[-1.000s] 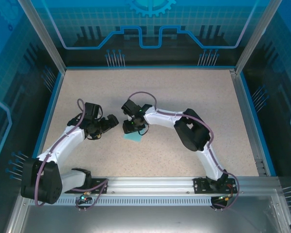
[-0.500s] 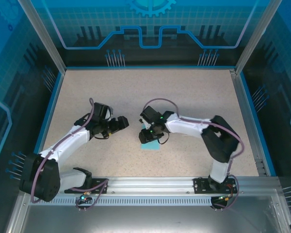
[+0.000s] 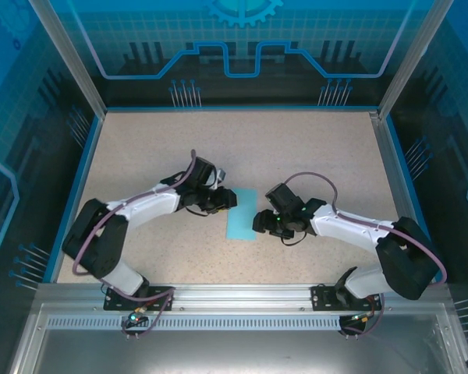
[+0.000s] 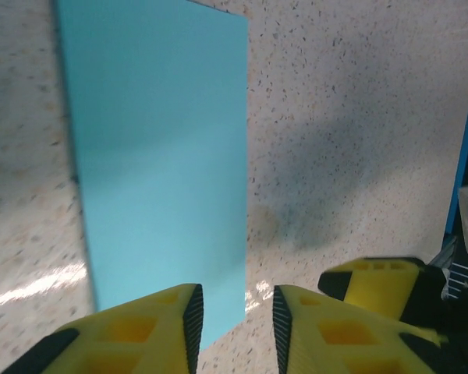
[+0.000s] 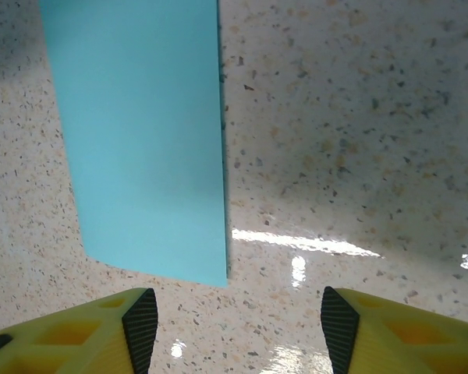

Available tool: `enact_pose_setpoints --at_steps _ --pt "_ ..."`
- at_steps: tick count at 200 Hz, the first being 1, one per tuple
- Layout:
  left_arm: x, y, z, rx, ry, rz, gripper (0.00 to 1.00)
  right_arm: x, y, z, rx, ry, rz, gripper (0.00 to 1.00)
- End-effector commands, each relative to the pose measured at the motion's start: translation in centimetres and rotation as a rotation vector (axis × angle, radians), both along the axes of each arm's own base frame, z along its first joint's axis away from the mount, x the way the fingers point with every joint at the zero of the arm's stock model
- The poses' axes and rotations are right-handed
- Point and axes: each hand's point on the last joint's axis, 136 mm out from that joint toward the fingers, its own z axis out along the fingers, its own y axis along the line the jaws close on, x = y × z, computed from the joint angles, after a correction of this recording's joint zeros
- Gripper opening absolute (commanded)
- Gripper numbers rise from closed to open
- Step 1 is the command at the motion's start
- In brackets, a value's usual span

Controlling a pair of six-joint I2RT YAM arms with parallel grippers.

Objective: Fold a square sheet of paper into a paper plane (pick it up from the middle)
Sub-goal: Move the paper to the center of the table, then third fold the triangle at the center of the table.

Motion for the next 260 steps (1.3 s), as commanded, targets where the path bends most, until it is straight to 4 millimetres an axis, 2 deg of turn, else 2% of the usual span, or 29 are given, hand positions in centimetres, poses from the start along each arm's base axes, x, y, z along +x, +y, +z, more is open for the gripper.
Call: enact_pose_setpoints --at_steps 1,63,131,175,260 --pt "1.1 -1.2 -0.4 -0.005 0.019 -0.008 0.30 0.7 1.1 0.9 0.087 -0.001 -0.050 0.61" --pt "1.9 -1.4 -4.4 0.060 0.104 0.010 0.25 0.1 2.1 -0.1 0.091 0.051 -0.042 0.59" --pt "1.1 1.2 -8.0 0.216 0.170 0.066 0.24 -0.5 3.8 -1.4 0.077 0.103 -0.018 0.58" --pt "0.7 1.6 -8.8 0.235 0.195 0.075 0.24 -0.8 4.4 -1.7 0.074 0.119 -0.007 0.57" --pt "0.5 1.7 -9.1 0.237 0.212 0.076 0.24 -1.2 5.5 -2.3 0.090 0.137 0.022 0.57"
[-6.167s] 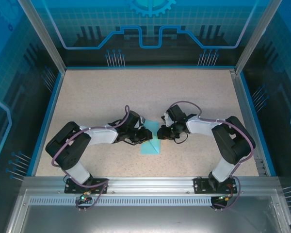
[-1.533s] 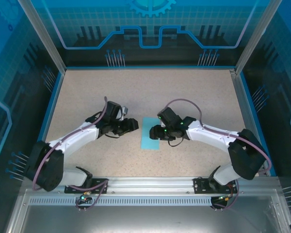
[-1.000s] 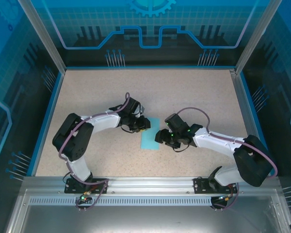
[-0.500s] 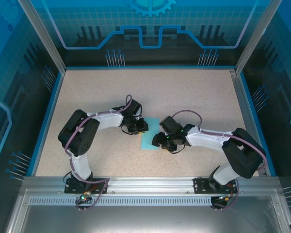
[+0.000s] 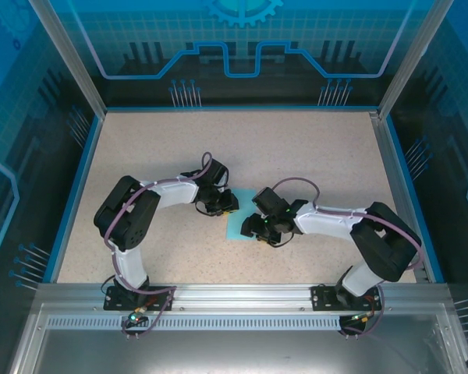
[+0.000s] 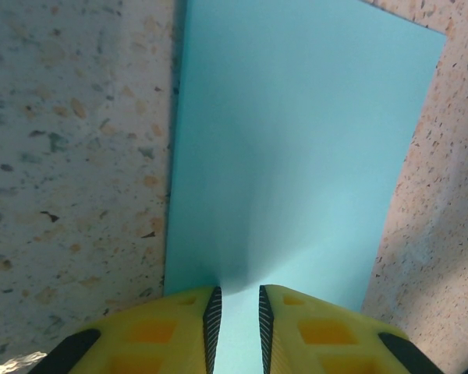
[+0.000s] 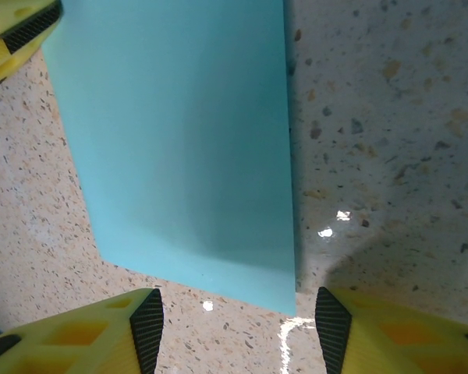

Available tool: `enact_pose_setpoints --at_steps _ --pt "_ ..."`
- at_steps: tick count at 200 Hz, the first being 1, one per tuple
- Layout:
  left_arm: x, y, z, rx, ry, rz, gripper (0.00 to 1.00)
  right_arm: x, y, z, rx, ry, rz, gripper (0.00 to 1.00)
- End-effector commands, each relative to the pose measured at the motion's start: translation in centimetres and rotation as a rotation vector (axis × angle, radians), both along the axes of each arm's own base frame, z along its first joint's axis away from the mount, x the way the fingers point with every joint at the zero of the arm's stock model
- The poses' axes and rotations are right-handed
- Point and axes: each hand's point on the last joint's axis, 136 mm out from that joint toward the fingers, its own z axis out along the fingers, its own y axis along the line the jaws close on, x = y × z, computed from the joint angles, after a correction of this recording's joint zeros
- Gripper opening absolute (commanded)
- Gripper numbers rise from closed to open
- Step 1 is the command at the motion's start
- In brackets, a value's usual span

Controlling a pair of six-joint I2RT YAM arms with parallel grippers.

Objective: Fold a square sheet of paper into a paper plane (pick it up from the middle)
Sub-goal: Third fold the triangle at the center of the table.

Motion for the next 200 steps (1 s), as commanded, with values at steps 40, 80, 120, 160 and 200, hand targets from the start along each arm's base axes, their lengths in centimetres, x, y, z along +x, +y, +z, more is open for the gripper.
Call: enact_pose_setpoints --at_steps 40,80,120,160,200 --pt "-1.1 1.2 -2.0 0.073 0.067 0.018 0.24 0.2 2.1 0.2 0.062 0.006 0.022 0.54" --pt "-1.3 1.3 -2.1 0.077 0.069 0.014 0.24 0.6 2.5 0.6 0.097 -0.027 0.011 0.49" --pt "-1.5 1.4 -1.9 0.076 0.068 0.014 0.24 1.1 2.0 1.4 0.129 -0.070 -0.039 0.40" --pt "-1.5 1.3 -1.5 0.067 0.062 0.011 0.24 0.9 0.6 1.0 0.088 -0.056 -0.095 0.23" --pt "-1.6 0.2 1.7 -0.036 0.002 -0.017 0.26 -0.2 -1.1 0.6 0.007 -0.012 -0.082 0.00"
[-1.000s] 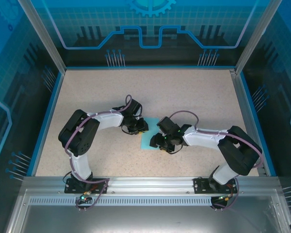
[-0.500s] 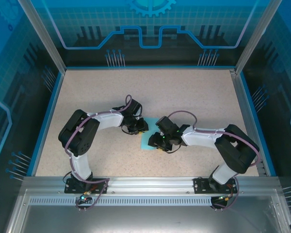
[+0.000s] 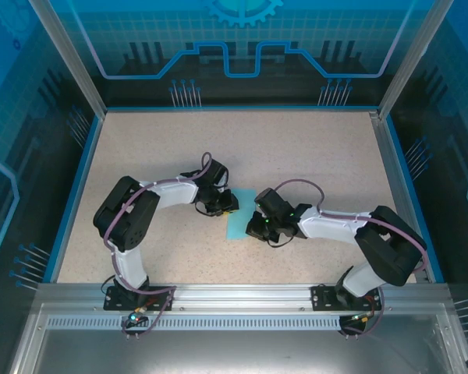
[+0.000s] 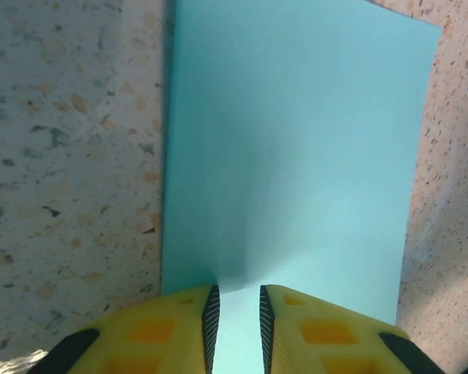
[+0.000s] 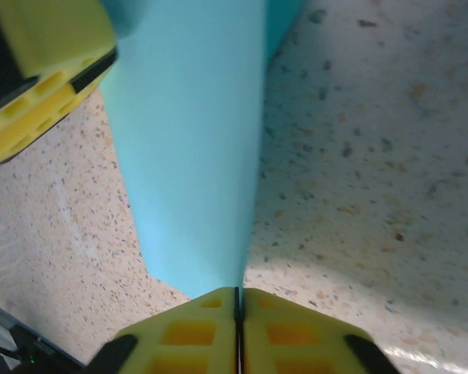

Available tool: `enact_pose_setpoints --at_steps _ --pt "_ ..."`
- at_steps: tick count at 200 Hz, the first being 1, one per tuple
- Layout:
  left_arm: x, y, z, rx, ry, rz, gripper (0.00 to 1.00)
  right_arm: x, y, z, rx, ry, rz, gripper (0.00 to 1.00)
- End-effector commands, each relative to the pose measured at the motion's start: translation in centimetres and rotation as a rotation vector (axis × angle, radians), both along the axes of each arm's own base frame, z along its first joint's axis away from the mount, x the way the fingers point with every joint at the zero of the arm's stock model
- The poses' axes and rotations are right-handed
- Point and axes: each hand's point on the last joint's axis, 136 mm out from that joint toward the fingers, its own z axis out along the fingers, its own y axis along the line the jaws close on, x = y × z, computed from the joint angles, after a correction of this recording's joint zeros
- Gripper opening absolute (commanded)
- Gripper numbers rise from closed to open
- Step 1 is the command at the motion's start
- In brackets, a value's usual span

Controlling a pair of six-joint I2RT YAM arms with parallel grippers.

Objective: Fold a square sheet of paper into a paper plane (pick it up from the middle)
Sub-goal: Third fold the triangle at the center of the table.

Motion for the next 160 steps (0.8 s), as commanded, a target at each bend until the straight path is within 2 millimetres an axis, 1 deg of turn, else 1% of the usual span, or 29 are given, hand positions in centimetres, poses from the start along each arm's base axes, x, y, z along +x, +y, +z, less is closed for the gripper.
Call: enact_pose_setpoints --at_steps 1,27,33,43,57,66,95,111,134,160 --pt "-1.4 0.0 1.6 -0.037 0.001 -0.019 0.26 -1.0 -1.6 -0.3 -0.069 0.035 0.005 0.00" --pt "-1.5 -1.7 5.6 -0.186 -0.091 -0.076 0.30 -2.6 -1.6 -0.5 -0.077 0.082 0.103 0.00" --pt "-1.5 -2.0 6.4 -0.210 -0.106 -0.085 0.31 -3.0 -1.7 -0.7 -0.083 0.099 0.127 0.00" --pt "-1.5 -2.0 6.9 -0.221 -0.120 -0.088 0.31 -3.6 -1.8 -0.8 -0.086 0.115 0.158 0.00" --pt "-1.5 -1.6 6.3 -0.191 -0.117 -0.082 0.31 -4.1 -2.1 -0.9 -0.096 0.124 0.175 0.00" --pt "-1.4 -1.3 5.4 -0.160 -0.097 -0.073 0.30 -4.0 -2.1 -0.9 -0.095 0.120 0.176 0.00" --pt "-1.6 -0.9 2.8 -0.112 -0.034 -0.057 0.28 -3.1 -1.2 -0.2 -0.063 0.083 0.163 0.00" --pt "-1.7 -0.4 1.8 -0.071 -0.014 -0.047 0.27 -2.8 -1.2 -0.2 -0.066 0.079 0.145 0.05" --pt "-1.6 0.1 1.0 -0.028 -0.006 -0.047 0.26 -2.6 -1.2 -0.2 -0.060 0.074 0.126 0.15" --pt "-1.8 0.6 0.0 0.010 0.009 -0.046 0.25 -2.7 -1.5 0.2 -0.060 0.068 0.120 0.16"
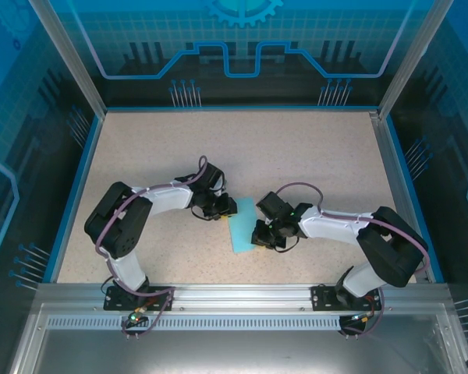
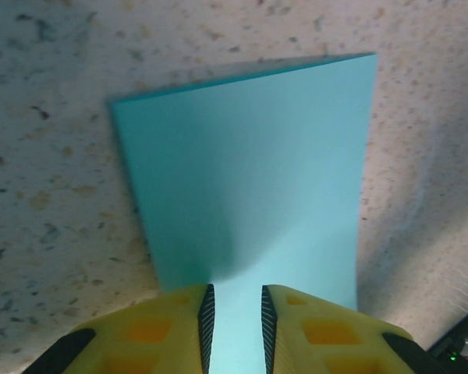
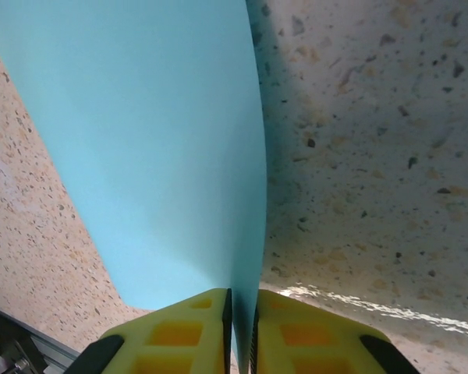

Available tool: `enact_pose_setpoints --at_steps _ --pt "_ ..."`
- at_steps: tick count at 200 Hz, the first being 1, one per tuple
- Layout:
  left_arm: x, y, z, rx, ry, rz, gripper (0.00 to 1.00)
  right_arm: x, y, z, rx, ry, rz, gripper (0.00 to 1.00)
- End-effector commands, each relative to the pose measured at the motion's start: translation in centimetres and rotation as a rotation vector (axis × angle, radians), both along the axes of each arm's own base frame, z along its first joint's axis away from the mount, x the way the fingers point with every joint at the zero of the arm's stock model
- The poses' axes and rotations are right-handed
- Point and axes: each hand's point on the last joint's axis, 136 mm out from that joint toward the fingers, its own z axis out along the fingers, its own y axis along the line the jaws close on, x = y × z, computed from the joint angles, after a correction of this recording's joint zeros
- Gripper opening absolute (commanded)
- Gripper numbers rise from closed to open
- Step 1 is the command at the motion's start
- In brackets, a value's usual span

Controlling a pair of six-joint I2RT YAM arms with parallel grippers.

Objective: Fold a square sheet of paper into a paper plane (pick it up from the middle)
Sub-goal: Third fold the triangle at the center of the table.

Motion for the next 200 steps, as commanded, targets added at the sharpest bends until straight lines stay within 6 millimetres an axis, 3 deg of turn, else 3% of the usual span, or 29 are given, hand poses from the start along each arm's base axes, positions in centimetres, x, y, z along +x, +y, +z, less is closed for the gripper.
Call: enact_pose_setpoints --at_steps 1,54,107,156,200 --pt "0.1 0.5 -0.7 0.055 0.005 -0.017 0.25 0.4 0.2 1.3 0.024 -0.021 -0.010 0.16" --pt "0.0 0.5 -1.5 0.065 0.019 -0.020 0.24 0.6 1.0 2.4 0.070 -0.037 -0.002 0.09" --pt "0.1 0.4 -1.6 0.068 0.023 -0.030 0.23 2.9 4.0 4.1 0.159 -0.124 0.051 0.09" --pt "0.3 0.3 -0.9 0.063 0.012 -0.036 0.23 4.8 5.4 3.1 0.138 -0.131 0.040 0.09" --pt "0.3 0.1 -0.3 0.057 0.000 -0.043 0.23 4.6 5.0 1.4 0.089 -0.097 0.025 0.09"
